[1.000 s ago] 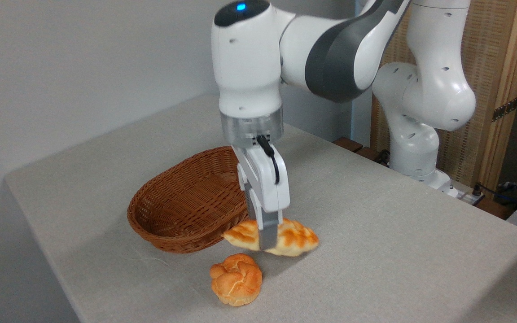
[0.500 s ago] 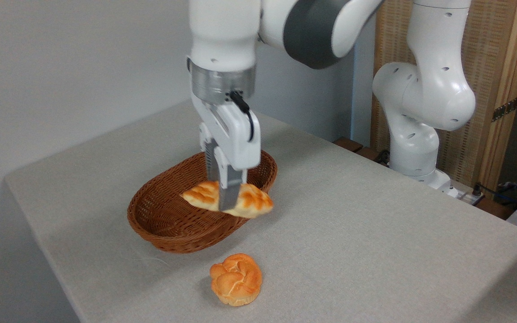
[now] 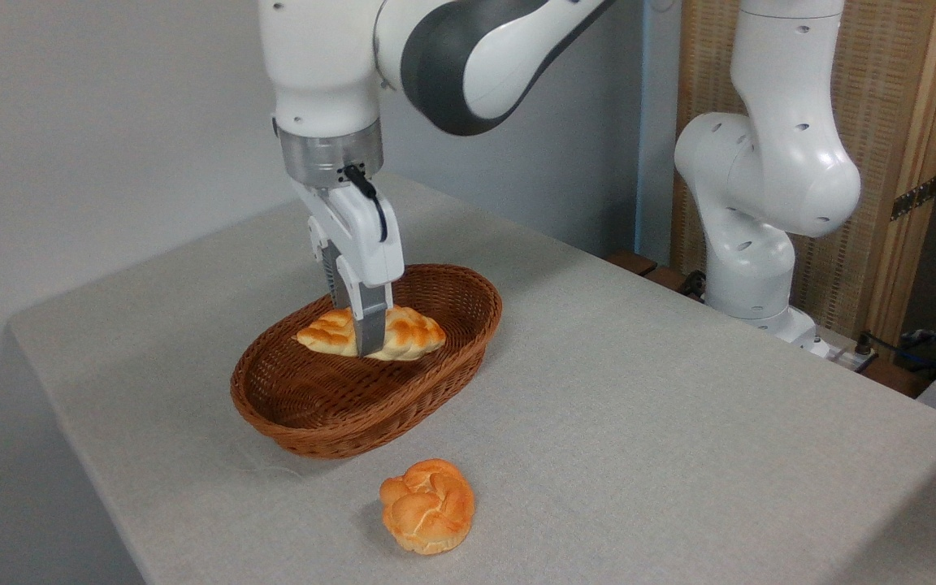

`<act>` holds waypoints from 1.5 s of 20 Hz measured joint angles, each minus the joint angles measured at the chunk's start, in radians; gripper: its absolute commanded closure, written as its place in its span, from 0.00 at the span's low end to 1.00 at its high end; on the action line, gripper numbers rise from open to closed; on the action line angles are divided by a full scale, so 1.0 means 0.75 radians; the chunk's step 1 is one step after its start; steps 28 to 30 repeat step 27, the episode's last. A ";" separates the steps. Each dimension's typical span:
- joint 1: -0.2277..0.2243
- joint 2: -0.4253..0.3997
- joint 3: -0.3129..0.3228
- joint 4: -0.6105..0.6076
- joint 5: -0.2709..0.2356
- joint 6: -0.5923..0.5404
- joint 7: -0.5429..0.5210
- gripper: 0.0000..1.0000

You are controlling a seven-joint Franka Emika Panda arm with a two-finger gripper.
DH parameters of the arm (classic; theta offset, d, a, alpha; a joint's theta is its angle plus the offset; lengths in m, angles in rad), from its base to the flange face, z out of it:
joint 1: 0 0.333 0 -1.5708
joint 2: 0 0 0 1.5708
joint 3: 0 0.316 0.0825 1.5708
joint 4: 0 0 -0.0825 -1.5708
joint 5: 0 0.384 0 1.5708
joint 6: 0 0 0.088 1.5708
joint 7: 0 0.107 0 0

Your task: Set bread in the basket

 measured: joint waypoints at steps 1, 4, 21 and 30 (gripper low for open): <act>0.000 0.013 -0.007 0.005 0.000 0.001 -0.011 0.00; 0.003 0.030 -0.008 0.022 0.000 0.001 -0.017 0.00; 0.028 0.007 0.116 0.166 0.015 -0.002 -0.057 0.00; 0.029 -0.016 0.138 0.211 0.098 -0.050 -0.160 0.00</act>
